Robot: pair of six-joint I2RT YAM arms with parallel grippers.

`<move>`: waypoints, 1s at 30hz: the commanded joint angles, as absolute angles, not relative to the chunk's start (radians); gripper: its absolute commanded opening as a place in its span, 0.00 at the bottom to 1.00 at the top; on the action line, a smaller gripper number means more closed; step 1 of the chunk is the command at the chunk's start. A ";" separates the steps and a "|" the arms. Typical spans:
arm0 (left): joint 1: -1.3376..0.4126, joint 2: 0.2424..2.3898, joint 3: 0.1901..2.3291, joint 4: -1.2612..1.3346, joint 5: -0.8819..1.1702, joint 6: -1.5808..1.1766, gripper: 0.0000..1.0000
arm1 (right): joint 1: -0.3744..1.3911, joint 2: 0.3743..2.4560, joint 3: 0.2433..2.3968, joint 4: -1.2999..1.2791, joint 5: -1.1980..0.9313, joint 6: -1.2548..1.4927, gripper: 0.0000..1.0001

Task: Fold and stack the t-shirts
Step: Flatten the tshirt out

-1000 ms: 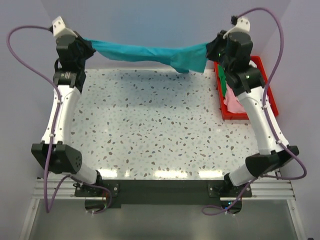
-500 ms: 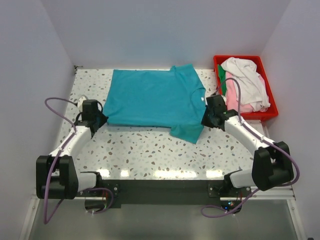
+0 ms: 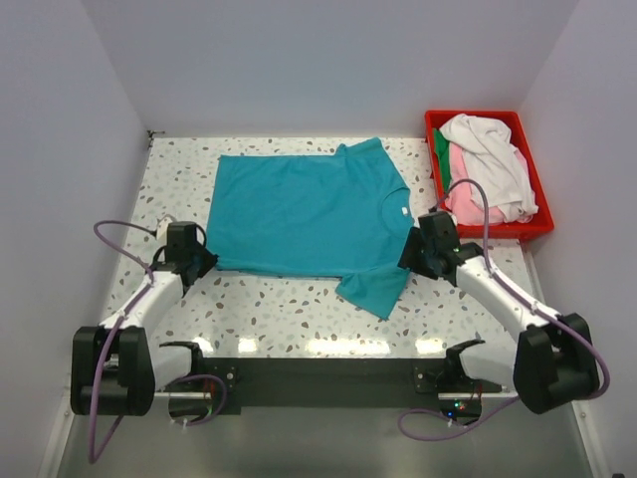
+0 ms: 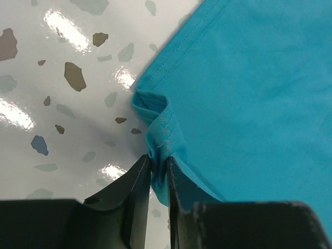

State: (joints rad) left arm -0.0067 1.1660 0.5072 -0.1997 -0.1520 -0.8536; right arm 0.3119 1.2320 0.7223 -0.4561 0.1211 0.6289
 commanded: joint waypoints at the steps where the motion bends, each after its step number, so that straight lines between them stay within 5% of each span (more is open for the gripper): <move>1: 0.000 1.105 0.468 -0.176 -0.129 -0.856 0.24 | 0.310 1.117 0.645 -0.472 0.063 0.670 0.55; 10: 0.000 1.040 0.413 -0.210 -0.124 -0.862 0.35 | 0.560 0.968 0.515 -0.528 0.138 0.834 0.53; 26: 0.000 0.950 0.365 -0.307 -0.264 -0.939 0.60 | 0.770 1.052 0.393 -0.411 0.209 1.048 0.50; 28: 0.000 0.946 0.362 -0.314 -0.276 -0.943 0.61 | 0.788 1.072 0.388 -0.396 0.216 1.055 0.43; 30: 0.000 0.943 0.359 -0.314 -0.287 -0.943 0.61 | 0.792 1.075 0.388 -0.402 0.230 1.058 0.25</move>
